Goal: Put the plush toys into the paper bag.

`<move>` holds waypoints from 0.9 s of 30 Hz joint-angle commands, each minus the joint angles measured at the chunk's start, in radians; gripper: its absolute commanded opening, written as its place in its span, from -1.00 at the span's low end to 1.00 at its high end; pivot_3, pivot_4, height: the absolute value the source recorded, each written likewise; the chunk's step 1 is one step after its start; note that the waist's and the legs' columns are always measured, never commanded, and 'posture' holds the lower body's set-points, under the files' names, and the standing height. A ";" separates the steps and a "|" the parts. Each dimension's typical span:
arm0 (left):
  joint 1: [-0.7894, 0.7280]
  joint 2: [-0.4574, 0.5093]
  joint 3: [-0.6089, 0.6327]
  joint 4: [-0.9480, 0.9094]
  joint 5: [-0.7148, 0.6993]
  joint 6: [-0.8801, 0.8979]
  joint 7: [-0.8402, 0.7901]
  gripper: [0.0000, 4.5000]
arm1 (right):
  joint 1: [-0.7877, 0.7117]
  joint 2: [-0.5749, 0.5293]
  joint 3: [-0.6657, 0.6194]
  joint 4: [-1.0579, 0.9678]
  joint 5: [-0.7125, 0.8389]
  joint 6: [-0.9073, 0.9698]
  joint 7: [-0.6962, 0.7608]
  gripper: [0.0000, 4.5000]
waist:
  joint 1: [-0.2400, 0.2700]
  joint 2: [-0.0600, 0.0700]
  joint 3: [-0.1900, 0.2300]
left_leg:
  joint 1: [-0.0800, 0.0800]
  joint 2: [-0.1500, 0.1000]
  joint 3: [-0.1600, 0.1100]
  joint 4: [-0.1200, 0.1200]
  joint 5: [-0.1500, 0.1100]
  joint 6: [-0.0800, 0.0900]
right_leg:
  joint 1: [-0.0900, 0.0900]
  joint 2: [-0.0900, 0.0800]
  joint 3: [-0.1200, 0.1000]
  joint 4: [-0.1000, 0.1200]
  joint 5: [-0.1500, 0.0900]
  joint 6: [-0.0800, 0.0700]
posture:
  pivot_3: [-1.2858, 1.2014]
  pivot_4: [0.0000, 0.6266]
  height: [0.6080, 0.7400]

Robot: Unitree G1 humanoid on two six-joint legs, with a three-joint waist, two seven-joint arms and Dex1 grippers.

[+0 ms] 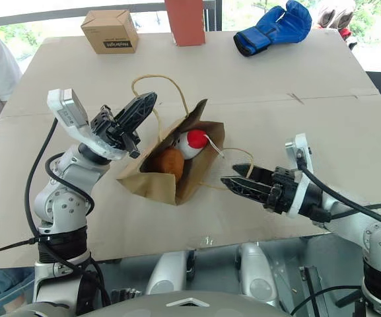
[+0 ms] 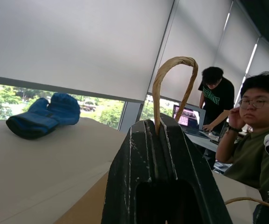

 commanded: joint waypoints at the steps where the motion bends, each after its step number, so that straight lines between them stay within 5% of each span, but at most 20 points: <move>1: -0.022 -0.001 0.005 -0.018 -0.004 -0.023 -0.008 -1.00 | -0.007 -0.008 0.020 -0.035 0.058 -0.062 -0.028 -0.46 | 0.000 0.000 0.000 | 0.000 0.000 0.000 0.000 0.000 0.000 | 0.000 0.000 0.000 0.000 0.000 0.000 | 0.03 -0.52 0.61; 4: -0.030 -0.007 0.000 -0.019 -0.004 -0.026 -0.004 -1.00 | -0.060 0.012 0.025 -0.023 0.089 -0.132 -0.043 -0.99 | 0.000 0.000 0.000 | 0.000 0.000 0.000 0.000 0.000 0.000 | 0.000 0.000 0.000 0.000 0.000 0.000 | 0.03 -0.52 0.61; 16: -0.365 0.082 -0.030 0.357 0.130 -0.078 -0.152 -1.00 | -0.504 -0.024 0.075 0.124 0.147 -0.264 -0.140 -0.99 | 0.005 0.000 0.000 | -0.001 0.000 0.000 0.000 0.000 0.000 | -0.001 0.002 0.001 0.000 0.000 -0.001 | 0.03 -0.52 0.61; 24: -0.603 0.070 -0.179 0.840 0.387 -0.187 -0.281 -1.00 | -0.516 -0.023 0.210 0.247 -0.225 -0.263 -0.116 -0.99 | 0.018 -0.001 0.000 | -0.001 -0.001 0.000 0.000 0.000 0.001 | -0.001 0.002 0.001 0.000 0.002 -0.003 | 0.03 -0.52 0.61; 27: -0.604 0.092 -0.194 0.887 0.401 -0.164 -0.373 -1.00 | -0.523 -0.030 0.208 0.244 -0.287 -0.265 -0.078 -0.61 | 0.015 -0.001 0.000 | -0.004 -0.001 0.000 0.000 0.000 0.001 | -0.004 0.002 0.001 0.000 0.003 -0.002 | 0.03 -0.52 0.61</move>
